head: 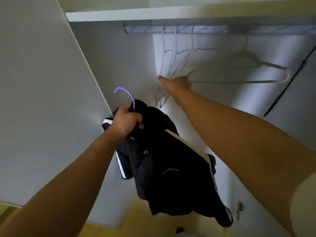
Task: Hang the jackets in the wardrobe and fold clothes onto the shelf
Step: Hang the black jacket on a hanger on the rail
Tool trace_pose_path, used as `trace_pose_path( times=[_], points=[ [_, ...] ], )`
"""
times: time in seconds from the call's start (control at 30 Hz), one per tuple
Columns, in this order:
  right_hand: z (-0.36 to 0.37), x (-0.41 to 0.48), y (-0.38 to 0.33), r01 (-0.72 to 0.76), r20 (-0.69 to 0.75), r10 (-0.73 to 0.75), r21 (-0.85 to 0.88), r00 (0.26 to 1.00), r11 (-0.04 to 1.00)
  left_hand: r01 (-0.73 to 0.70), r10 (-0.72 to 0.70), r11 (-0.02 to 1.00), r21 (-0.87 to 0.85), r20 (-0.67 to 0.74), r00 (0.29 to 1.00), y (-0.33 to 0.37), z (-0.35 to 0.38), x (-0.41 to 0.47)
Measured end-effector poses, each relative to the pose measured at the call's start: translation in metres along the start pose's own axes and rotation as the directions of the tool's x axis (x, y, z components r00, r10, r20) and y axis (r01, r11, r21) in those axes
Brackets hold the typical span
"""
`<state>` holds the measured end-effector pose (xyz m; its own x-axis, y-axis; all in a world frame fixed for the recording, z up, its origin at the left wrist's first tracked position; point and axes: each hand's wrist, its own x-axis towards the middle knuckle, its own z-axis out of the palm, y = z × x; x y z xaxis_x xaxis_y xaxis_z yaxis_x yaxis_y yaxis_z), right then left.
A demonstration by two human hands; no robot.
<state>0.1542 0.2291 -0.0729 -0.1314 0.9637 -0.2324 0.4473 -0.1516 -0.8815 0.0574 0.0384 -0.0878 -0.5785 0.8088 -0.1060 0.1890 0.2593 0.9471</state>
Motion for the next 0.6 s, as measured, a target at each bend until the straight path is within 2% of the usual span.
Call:
trace_pose_path(
  times=[0.1, 0.2, 0.33, 0.4, 0.5, 0.6],
  points=[
    [0.018, 0.019, -0.010, -0.117, -0.014, 0.116, -0.122, 0.993, 0.986, 0.006, -0.010, 0.999, 0.044, 0.088, 0.996, 0.004, 0.002, 0.027],
    [0.035, 0.036, -0.017, -0.159, 0.030, 0.165, -0.151, 0.986, 0.976, -0.027, 0.005, 0.992, 0.126, 0.173, 0.985, -0.001, -0.001, 0.058],
    [0.050, 0.054, -0.011, -0.199, -0.130, 0.172, -0.238, 0.977, 0.951, -0.123, 0.049, 0.968, 0.218, 0.316, 0.948, -0.001, 0.002, 0.090],
    [0.050, 0.064, -0.002, -0.159, -0.185, 0.126, -0.180, 0.975, 0.971, -0.151, 0.073, 0.965, 0.214, 0.332, 0.940, 0.002, 0.007, 0.102],
    [0.037, 0.068, 0.018, -0.012, -0.194, 0.013, 0.006, 0.981, 1.000, -0.170, 0.117, 0.975, 0.144, 0.319, 0.941, 0.010, 0.013, 0.115],
    [0.018, 0.056, 0.033, 0.048, -0.264, -0.015, 0.118, 0.964, 0.992, -0.202, 0.146, 0.973, 0.112, 0.379, 0.914, 0.019, 0.022, 0.128]
  ],
)
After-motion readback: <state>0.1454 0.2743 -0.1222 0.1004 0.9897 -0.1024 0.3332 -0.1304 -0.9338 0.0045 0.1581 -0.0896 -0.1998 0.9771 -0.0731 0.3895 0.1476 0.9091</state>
